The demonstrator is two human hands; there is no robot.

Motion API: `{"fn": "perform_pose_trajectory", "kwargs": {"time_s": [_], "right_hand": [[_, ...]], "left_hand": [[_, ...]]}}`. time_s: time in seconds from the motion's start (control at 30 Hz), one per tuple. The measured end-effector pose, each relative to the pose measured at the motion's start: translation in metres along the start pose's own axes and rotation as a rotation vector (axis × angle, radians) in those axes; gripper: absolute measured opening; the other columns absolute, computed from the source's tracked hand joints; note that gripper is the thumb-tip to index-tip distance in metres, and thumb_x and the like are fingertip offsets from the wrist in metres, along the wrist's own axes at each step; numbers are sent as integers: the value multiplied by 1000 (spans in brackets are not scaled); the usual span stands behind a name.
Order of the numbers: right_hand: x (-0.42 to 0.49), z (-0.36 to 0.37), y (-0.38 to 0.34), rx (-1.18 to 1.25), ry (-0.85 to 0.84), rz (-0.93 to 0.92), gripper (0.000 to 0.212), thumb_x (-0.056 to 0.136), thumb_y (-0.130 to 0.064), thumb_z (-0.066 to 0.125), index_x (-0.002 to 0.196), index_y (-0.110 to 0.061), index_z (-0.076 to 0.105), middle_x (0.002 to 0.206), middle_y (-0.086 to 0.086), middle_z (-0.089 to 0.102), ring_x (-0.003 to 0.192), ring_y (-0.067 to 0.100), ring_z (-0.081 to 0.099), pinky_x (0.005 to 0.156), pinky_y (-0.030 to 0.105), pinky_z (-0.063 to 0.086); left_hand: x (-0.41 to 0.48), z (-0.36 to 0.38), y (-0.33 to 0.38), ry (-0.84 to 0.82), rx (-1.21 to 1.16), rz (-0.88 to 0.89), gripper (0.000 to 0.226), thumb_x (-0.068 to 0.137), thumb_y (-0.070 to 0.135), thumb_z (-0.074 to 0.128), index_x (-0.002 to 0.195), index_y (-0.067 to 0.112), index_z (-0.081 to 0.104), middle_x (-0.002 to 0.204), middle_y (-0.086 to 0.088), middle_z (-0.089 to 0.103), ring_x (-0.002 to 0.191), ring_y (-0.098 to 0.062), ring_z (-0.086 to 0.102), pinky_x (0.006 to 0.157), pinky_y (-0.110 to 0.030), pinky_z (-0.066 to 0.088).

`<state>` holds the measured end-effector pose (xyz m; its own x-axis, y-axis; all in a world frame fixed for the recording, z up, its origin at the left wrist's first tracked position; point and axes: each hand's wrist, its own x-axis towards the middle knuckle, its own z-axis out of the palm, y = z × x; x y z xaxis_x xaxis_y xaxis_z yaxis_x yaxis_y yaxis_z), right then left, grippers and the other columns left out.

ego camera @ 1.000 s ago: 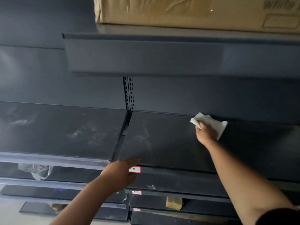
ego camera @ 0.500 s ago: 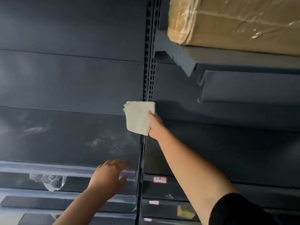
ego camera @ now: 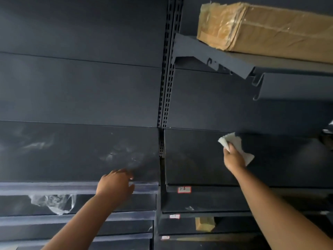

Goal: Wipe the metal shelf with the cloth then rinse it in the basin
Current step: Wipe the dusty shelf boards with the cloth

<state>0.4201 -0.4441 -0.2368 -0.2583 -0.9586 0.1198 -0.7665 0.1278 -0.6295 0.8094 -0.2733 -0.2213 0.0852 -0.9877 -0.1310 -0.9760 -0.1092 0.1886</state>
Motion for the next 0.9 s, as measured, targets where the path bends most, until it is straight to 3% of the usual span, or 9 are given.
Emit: {"fn": "perform_pose_trajectory", "kwargs": {"time_s": [0.1, 0.23, 0.37, 0.47, 0.6, 0.7, 0.77, 0.83, 0.9], "right_hand": [[-32, 46, -30, -235, -128, -143, 32, 96, -25, 47, 123, -13, 60, 125, 18, 62, 108, 38, 60, 90, 40, 46], [-85, 109, -116, -127, -250, -362, 31, 95, -23, 49, 121, -12, 61, 124, 17, 62, 107, 36, 59, 90, 38, 45], [-113, 132, -187, 557, -487, 28, 35, 97, -32, 42, 130, -26, 51, 108, 6, 63, 98, 29, 60, 73, 24, 48], [-104, 119, -198, 944, -341, 274, 31, 95, -34, 48, 123, -23, 54, 115, 9, 62, 101, 30, 61, 88, 38, 52], [-81, 65, -163, 1204, -112, 286, 10, 97, -30, 48, 99, -27, 57, 98, -2, 67, 91, 23, 65, 85, 46, 55], [-67, 18, -120, 1113, 131, 204, 13, 96, -28, 48, 106, -27, 57, 105, 2, 66, 99, 26, 63, 92, 46, 52], [-69, -9, -91, 835, 262, 137, 24, 96, -30, 46, 117, -26, 55, 112, 7, 64, 103, 26, 60, 92, 41, 50], [-76, -23, -58, 472, 271, 56, 28, 95, -35, 42, 120, -26, 52, 104, 7, 64, 95, 29, 58, 78, 35, 46], [-86, -20, -30, 209, 149, 14, 31, 97, -33, 39, 125, -25, 49, 92, 4, 62, 89, 32, 57, 69, 31, 40]], "left_hand": [[-4, 2, -10, -9, 23, -2, 39, 85, 46, 50, 123, 38, 53, 128, 15, 56, 116, -14, 53, 95, -34, 44], [-8, 2, -19, 7, 47, 4, 39, 83, 44, 50, 122, 38, 53, 127, 14, 58, 115, -14, 54, 95, -36, 45], [-14, 5, -24, 12, 45, 10, 42, 82, 44, 52, 123, 39, 51, 128, 16, 58, 113, -12, 56, 95, -34, 43], [-15, 5, -28, 1, 44, 44, 43, 83, 44, 52, 125, 39, 50, 130, 16, 56, 114, -12, 56, 95, -34, 43], [-17, 4, -30, -16, 43, 68, 43, 82, 43, 53, 125, 40, 50, 129, 13, 58, 112, -16, 57, 94, -33, 44], [-20, 5, -32, -11, 47, 94, 42, 82, 44, 54, 124, 40, 50, 125, 10, 60, 111, -18, 58, 93, -35, 45], [-21, 4, -32, -10, 40, 98, 41, 82, 43, 54, 123, 39, 52, 124, 9, 62, 109, -18, 59, 93, -36, 46], [-22, 4, -31, -20, 44, 98, 41, 82, 42, 54, 122, 39, 52, 123, 7, 62, 108, -19, 60, 92, -36, 46], [-22, 6, -32, -20, 55, 100, 43, 82, 43, 55, 124, 39, 51, 124, 7, 61, 109, -20, 59, 93, -35, 46]]}}
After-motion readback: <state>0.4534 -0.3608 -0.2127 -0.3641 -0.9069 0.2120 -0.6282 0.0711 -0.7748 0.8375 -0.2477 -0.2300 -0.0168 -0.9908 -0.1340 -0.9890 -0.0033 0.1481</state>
